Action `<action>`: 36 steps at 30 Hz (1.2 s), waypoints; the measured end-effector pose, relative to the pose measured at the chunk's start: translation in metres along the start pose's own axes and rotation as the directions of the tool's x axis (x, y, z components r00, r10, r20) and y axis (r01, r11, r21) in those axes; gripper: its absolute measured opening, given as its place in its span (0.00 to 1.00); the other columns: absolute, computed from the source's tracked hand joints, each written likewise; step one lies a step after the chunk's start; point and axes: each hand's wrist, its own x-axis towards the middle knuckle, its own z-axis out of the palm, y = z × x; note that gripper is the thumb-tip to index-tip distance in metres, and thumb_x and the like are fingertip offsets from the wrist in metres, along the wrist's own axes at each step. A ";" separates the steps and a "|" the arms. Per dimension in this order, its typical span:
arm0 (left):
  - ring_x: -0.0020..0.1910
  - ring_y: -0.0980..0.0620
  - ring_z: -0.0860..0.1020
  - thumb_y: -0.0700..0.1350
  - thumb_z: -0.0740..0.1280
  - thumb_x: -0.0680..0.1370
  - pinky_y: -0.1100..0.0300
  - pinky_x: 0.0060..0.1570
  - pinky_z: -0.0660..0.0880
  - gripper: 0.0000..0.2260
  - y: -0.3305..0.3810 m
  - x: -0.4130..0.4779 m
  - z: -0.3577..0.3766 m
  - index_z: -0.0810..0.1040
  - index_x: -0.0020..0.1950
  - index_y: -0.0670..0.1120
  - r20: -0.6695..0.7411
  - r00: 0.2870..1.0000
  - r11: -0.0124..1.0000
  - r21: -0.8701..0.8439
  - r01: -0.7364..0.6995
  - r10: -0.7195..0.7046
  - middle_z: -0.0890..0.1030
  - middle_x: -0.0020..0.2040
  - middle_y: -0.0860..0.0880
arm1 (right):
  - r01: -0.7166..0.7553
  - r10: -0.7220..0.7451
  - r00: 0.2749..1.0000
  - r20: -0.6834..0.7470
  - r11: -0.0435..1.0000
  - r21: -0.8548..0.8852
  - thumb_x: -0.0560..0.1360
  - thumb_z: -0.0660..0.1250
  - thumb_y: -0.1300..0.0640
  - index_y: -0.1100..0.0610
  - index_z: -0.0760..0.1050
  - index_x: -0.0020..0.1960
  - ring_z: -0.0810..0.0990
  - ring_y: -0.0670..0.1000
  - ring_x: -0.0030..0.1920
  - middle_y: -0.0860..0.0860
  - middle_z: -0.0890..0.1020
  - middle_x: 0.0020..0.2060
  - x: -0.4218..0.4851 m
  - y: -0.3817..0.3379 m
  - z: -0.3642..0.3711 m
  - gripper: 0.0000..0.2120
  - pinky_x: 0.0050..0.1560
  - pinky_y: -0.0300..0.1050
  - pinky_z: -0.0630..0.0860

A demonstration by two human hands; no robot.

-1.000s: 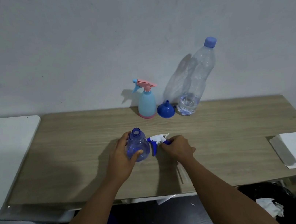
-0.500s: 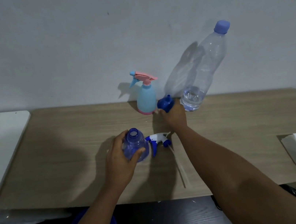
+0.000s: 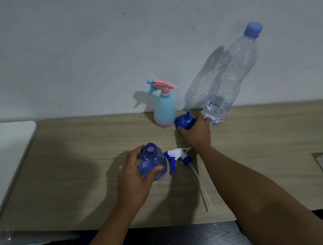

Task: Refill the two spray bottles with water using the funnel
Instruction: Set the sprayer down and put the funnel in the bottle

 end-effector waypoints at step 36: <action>0.55 0.61 0.77 0.49 0.77 0.67 0.53 0.56 0.77 0.27 0.012 -0.005 -0.005 0.72 0.61 0.62 0.002 1.000 1.000 -0.023 0.010 -0.010 0.77 0.56 0.69 | -0.007 -0.164 0.978 0.126 0.584 0.812 0.64 0.83 0.55 0.60 0.74 0.55 0.82 0.56 0.50 0.64 0.78 0.56 -0.159 -0.025 -0.070 0.26 0.49 0.57 0.83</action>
